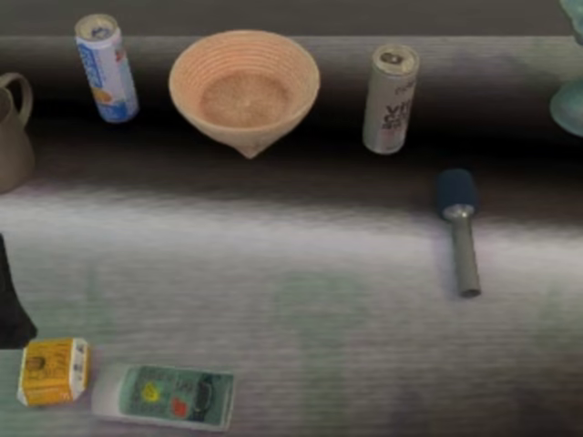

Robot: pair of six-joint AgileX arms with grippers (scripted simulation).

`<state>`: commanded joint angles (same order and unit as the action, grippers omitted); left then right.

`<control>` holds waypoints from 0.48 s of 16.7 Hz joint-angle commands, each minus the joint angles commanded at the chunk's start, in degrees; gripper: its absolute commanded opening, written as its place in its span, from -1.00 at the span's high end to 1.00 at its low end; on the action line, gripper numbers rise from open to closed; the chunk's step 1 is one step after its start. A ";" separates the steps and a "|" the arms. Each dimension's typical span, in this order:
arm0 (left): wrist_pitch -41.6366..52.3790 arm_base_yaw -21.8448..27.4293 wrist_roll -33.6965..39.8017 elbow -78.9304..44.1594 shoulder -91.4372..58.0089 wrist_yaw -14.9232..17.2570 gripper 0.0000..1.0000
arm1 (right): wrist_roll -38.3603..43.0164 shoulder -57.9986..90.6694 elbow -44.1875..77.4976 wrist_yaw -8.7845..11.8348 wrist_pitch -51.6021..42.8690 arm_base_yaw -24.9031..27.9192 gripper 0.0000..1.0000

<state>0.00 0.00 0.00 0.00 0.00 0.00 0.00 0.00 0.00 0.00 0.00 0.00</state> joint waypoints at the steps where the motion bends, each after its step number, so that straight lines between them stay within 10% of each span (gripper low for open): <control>1: 0.00 0.00 0.00 0.00 0.00 0.00 -1.00 | 0.00 0.00 0.00 0.00 0.00 0.00 -1.00; 8: 0.00 0.00 0.00 0.00 0.00 0.00 -1.00 | 3.73 12.55 11.28 -0.29 -7.65 3.58 -1.00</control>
<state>0.00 0.00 0.00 0.00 0.00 0.00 3.73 12.55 11.28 -0.29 -7.65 3.58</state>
